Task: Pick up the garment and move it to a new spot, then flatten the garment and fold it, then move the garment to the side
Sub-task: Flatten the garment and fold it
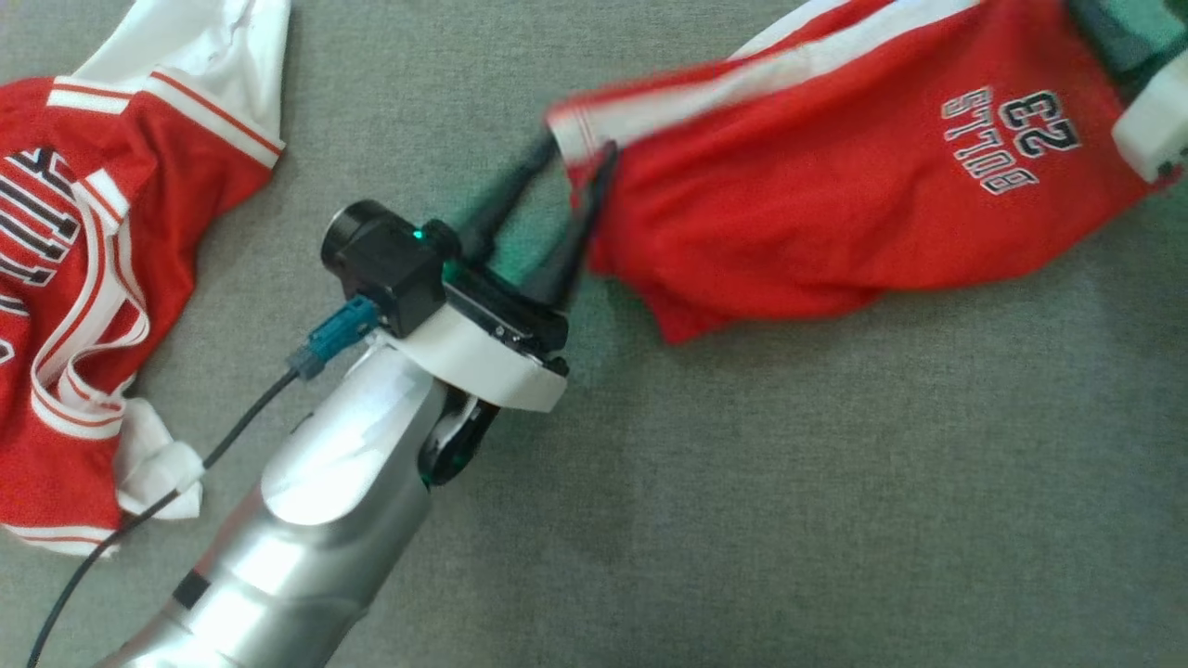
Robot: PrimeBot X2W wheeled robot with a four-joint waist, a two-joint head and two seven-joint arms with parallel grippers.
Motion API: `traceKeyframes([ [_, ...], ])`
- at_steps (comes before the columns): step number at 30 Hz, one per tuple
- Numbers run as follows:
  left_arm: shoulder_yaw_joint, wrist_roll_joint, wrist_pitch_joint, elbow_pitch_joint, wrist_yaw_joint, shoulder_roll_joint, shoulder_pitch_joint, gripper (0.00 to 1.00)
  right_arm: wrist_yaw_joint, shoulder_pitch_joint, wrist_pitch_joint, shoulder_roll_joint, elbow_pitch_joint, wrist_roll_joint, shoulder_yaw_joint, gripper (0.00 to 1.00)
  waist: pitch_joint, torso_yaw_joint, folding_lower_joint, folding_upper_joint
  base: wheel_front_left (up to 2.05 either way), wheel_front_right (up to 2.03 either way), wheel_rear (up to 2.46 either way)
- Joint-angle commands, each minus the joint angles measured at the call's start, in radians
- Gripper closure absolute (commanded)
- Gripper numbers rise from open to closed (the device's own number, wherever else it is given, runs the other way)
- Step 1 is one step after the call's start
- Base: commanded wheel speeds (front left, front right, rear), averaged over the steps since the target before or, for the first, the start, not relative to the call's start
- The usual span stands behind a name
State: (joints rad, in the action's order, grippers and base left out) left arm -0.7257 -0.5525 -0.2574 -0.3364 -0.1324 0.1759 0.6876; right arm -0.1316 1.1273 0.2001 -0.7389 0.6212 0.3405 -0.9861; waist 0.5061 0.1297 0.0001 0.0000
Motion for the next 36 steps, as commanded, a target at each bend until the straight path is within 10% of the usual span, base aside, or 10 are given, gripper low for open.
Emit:
traceKeyframes([
  [1, 0.050, 0.018, -0.004, 0.028, 0.002, 0.011, 0.018, 0.00, 0.001, 0.005, 0.023, -0.001, 0.011, -0.002, 0.014, 0.00, -0.003, -0.004, -0.0001, 0.0000, 0.00, 0.00, 0.00],
  [16, 0.413, 0.354, -0.004, 0.256, 0.104, -0.096, -0.335, 0.00, 0.001, -0.224, 0.049, 0.169, 0.212, 0.236, 0.197, 0.00, -0.134, -0.021, -0.0001, 0.0000, 0.00, 0.00, 0.00],
  [32, 0.387, 0.466, -0.004, 0.443, 0.221, -0.125, -0.519, 0.00, 0.001, -0.291, -0.147, 0.167, 0.426, 0.511, 0.243, 0.00, -0.137, 0.117, -0.0001, 0.0000, 0.00, 0.00, 0.00],
  [34, 0.378, 0.463, -0.004, 0.439, 0.225, -0.125, -0.515, 0.00, 0.001, -0.290, -0.165, 0.172, 0.437, 0.521, 0.237, 1.00, -0.134, 0.118, -0.0001, 0.0000, 0.00, 0.00, 0.00],
  [36, 0.376, 0.461, -0.004, 0.432, 0.231, -0.125, -0.512, 0.00, 0.001, -0.288, -0.160, 0.179, 0.435, 0.537, 0.238, 1.00, -0.135, 0.108, -0.0001, 0.0000, 0.00, 0.00, 0.00],
])
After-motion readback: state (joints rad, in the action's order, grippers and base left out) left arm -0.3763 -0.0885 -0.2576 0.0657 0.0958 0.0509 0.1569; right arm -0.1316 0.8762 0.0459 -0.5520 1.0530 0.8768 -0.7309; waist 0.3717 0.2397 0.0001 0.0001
